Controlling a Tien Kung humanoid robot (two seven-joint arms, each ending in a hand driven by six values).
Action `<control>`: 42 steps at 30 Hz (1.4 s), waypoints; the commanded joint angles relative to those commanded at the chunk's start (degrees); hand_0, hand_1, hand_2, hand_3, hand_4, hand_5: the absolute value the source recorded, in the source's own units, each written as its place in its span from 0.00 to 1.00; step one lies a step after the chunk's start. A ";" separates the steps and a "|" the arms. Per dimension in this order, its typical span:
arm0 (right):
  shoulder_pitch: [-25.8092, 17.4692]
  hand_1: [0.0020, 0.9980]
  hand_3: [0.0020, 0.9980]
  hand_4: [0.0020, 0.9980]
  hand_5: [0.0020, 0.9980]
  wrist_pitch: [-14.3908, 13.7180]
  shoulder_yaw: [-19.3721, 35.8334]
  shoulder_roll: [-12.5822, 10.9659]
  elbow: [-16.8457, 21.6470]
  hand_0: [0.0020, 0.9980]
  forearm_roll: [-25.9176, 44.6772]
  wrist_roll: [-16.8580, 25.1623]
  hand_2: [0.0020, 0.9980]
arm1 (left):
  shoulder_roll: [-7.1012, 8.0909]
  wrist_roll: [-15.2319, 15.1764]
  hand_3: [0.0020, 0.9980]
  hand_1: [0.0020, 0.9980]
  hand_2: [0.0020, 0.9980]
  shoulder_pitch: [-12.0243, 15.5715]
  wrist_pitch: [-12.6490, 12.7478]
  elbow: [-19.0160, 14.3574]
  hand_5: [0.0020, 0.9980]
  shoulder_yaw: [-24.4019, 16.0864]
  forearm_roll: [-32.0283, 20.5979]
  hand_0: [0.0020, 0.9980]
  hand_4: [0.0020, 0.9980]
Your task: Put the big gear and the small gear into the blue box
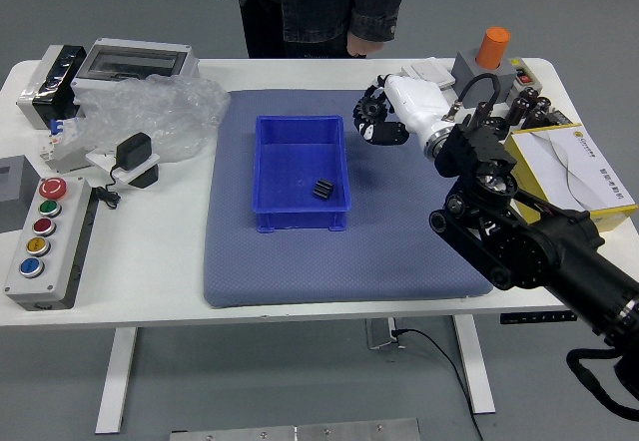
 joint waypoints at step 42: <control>-3.22 0.68 0.92 0.84 0.45 5.38 0.44 5.07 5.89 0.75 7.25 -1.00 0.85 | -0.30 0.07 0.71 0.68 0.70 0.32 -0.11 0.00 0.02 -0.50 0.52 0.73 0.44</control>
